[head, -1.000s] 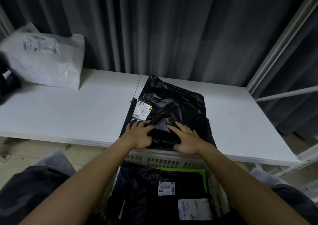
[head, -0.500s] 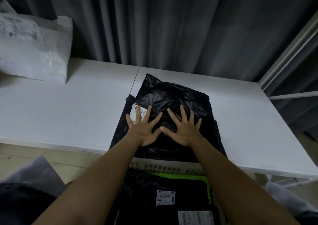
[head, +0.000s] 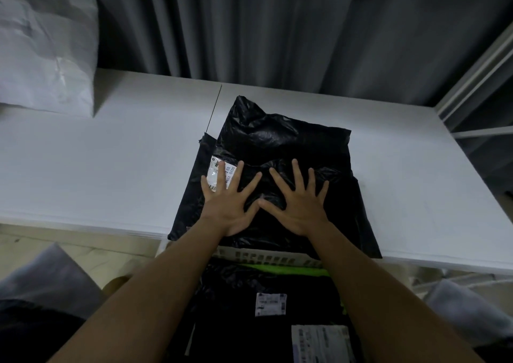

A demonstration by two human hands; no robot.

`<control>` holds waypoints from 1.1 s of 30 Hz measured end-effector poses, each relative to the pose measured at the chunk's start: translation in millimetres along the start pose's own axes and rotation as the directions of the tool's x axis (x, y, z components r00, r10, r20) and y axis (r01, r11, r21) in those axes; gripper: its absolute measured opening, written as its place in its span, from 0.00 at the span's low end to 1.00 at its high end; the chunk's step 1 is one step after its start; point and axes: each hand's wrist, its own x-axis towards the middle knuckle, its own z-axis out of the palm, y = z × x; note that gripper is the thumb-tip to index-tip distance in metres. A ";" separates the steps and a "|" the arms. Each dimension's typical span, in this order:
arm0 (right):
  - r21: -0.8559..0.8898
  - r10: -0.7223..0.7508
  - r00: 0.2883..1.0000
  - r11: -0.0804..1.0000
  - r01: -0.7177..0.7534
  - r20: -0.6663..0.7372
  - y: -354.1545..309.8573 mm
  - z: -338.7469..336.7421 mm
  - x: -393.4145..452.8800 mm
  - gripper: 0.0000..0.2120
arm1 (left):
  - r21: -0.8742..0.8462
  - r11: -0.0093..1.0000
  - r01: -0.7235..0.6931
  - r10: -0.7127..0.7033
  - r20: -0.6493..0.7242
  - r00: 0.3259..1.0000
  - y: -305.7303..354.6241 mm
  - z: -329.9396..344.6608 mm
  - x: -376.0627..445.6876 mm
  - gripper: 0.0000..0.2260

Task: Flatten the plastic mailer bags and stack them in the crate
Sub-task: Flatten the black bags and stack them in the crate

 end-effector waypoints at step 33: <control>0.060 0.018 0.928 0.998 0.004 -0.372 4.4 -19.5 38.0 0.33 | 0.071 0.993 -0.090 0.097 -0.097 0.991 -19.0 -6.1 67.1 0.47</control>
